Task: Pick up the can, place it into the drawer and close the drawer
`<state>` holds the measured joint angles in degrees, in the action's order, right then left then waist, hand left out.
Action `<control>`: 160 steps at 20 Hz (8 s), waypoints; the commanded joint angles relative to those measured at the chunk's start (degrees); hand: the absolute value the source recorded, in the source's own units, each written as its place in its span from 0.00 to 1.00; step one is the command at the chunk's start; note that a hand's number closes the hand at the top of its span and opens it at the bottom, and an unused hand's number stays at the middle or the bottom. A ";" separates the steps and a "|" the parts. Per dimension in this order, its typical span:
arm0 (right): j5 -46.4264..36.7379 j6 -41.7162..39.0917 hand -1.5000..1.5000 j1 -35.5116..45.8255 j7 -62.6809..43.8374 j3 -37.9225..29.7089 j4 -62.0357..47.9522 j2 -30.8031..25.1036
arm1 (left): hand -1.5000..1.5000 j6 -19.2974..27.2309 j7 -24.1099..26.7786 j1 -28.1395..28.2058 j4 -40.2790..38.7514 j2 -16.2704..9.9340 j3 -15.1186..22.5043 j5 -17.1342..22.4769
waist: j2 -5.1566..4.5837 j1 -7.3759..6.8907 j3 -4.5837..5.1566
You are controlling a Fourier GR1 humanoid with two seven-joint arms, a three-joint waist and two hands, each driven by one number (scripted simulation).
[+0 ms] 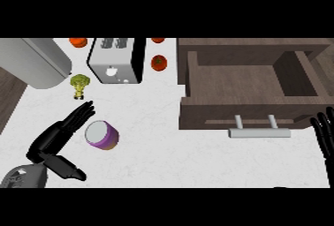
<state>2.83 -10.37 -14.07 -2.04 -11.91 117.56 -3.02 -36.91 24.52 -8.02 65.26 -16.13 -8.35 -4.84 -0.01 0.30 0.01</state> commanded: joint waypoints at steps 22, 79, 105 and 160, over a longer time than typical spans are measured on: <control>2.27 -0.28 0.00 1.99 -6.47 -1.91 6.00 -0.25 | 0.00 4.99 19.06 -13.28 -34.00 -1.83 1.83 -7.91 | -0.10 0.38 0.05; 4.87 -2.93 0.00 -7.99 -6.04 -2.74 13.62 3.01 | 1.00 36.10 -11.97 -9.87 2.40 15.48 -1.85 5.42 | 0.41 -0.53 -0.08; 3.81 -1.73 0.00 -4.06 -2.95 -3.39 9.23 2.86 | 1.00 59.09 -38.92 -47.52 2.55 16.13 16.45 5.73 | -0.09 1.02 -0.04; 2.49 -0.60 0.00 8.93 -8.24 -3.41 4.53 -0.90 | 0.00 76.07 -23.72 -75.82 -45.34 16.13 42.31 32.98 | -1.75 7.01 -0.18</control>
<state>4.56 -11.03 -6.11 -8.77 -14.49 121.47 -2.90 37.89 0.43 -83.84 20.83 0.00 32.88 27.38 -1.65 6.99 -0.18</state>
